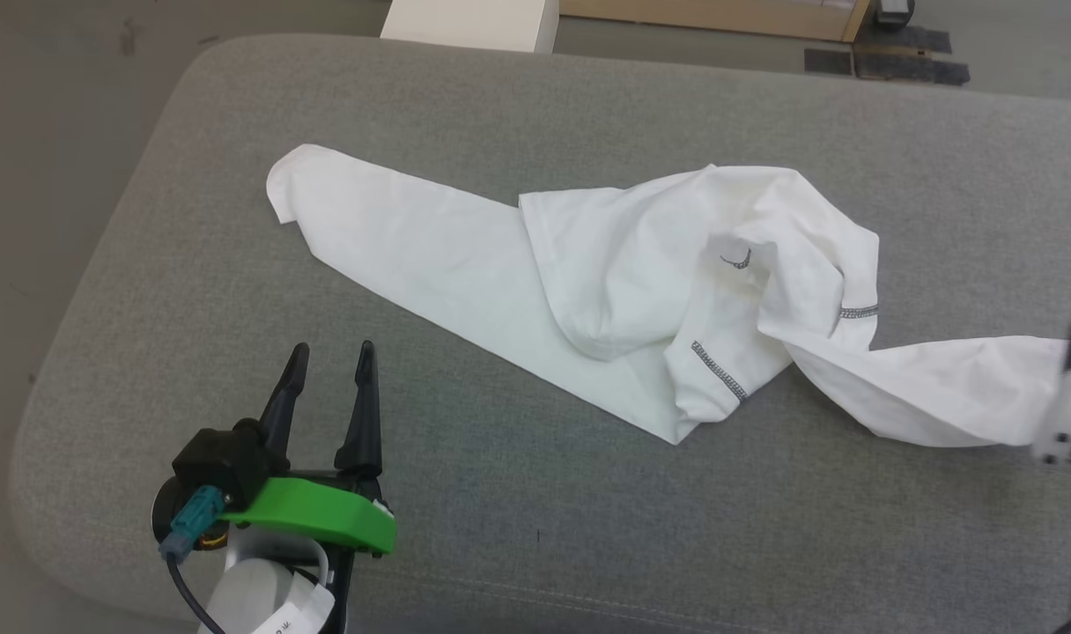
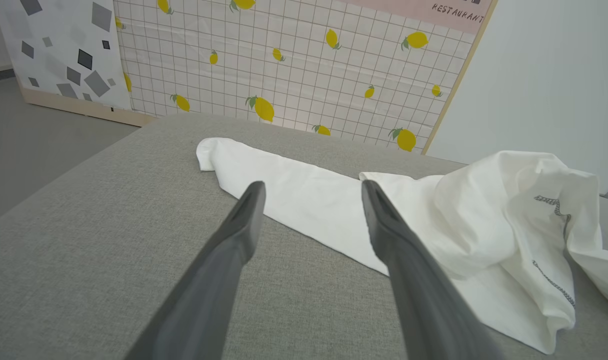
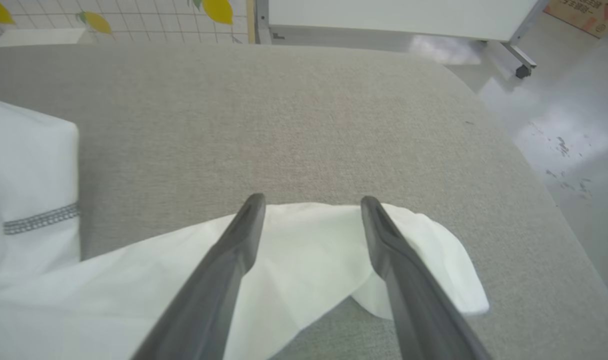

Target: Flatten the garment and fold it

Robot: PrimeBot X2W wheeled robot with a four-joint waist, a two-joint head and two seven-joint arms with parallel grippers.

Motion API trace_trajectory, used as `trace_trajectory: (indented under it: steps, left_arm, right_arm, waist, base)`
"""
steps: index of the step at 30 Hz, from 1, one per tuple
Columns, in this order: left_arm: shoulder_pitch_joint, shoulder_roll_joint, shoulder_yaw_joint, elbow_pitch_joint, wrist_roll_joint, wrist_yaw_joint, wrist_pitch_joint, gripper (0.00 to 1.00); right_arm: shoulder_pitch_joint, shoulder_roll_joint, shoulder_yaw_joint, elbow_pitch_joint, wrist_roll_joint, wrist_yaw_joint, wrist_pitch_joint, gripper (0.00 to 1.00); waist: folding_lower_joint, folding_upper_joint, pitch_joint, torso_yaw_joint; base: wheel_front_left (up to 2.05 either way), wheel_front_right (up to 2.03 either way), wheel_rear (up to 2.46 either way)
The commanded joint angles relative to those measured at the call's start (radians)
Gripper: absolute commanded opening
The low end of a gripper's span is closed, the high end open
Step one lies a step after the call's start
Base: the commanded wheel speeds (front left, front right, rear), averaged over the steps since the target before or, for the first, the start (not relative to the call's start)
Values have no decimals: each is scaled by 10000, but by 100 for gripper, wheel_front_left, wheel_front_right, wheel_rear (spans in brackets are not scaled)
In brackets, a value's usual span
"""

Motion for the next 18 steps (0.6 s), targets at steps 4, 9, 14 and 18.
trace_trajectory:
  steps: [4,9,14,18]
  left_arm:
    - [-3,-41,48,-75,146,-48,-38,100]
    - [-16,-42,126,-214,177,-46,-38,100]
    - [-152,-42,88,-305,167,-47,-38,100]
    - [-260,-42,0,-321,138,-48,-38,100]
  right_arm:
    - [970,307,2325,-1586,987,-15,-870,100]
    - [1844,236,5242,-2607,1628,-15,-289,100]
    - [1709,-392,6616,-2034,1401,-15,807,100]
    - [1157,-620,6846,-1382,1263,-15,1240,100]
  waist:
    - [0,-1,-238,-108]
    - [0,-1,-152,-222]
    - [0,-1,120,-183]
    - [0,-1,349,-88]
  base:
    - [0,0,0]
    - [0,0,0]
    - [0,0,0]
    - [0,0,0]
